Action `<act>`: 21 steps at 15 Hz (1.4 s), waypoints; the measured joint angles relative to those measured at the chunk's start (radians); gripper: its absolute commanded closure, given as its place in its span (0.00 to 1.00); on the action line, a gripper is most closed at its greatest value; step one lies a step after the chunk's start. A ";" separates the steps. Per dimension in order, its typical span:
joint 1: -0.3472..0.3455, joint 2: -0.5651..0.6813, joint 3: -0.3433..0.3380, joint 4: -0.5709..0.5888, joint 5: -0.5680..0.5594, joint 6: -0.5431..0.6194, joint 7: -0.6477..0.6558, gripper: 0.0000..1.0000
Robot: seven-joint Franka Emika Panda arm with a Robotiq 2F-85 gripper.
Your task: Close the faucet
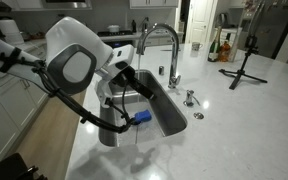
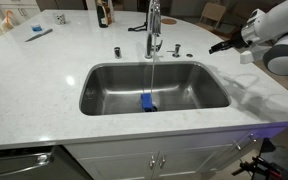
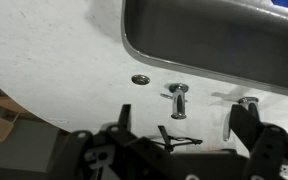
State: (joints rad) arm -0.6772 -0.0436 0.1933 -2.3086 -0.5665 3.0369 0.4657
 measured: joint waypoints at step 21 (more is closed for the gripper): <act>0.209 0.632 -0.010 0.836 -0.779 -0.384 0.838 0.00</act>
State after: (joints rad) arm -0.4677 0.5879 0.1832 -1.4731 -1.3457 2.6532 1.3036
